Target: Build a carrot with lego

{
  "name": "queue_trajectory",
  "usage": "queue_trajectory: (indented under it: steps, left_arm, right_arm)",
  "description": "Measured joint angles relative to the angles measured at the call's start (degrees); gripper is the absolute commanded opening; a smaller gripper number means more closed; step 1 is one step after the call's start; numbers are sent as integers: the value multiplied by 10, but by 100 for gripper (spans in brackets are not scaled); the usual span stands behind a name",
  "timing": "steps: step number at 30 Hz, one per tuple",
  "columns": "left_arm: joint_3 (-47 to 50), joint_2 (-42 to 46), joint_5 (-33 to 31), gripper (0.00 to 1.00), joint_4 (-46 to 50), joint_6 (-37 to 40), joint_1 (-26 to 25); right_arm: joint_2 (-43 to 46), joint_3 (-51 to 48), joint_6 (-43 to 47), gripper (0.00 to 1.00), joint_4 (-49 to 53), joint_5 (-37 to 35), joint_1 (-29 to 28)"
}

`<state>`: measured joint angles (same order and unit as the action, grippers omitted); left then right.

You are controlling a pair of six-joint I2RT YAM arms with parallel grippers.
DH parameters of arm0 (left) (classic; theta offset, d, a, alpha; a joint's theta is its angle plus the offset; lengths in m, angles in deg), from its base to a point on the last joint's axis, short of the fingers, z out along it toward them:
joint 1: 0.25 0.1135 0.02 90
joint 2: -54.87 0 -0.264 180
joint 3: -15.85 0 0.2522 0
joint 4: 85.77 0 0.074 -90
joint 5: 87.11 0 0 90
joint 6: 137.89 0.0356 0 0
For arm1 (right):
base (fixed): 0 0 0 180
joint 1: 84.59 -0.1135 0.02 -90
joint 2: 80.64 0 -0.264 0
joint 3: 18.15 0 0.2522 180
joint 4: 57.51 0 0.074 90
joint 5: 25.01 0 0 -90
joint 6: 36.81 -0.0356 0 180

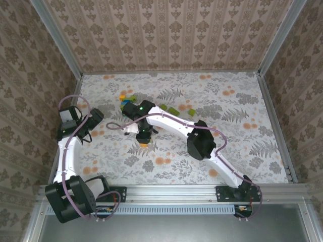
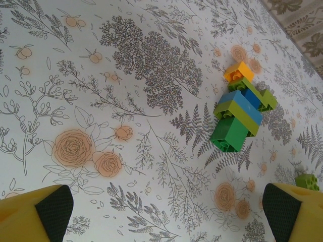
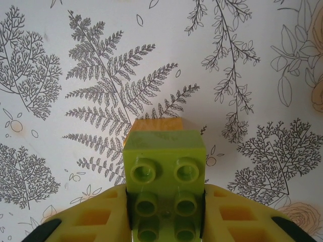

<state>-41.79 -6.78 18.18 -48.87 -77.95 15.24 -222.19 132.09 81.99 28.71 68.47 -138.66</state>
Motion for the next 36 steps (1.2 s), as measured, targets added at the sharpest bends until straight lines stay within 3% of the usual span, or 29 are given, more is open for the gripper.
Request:
queue_trajectory:
  steps: [36]
  left_arm:
    - [0,-2,6,100,-5,0,0]
  right_arm:
    - [-22,34,13,29,24,17,-6]
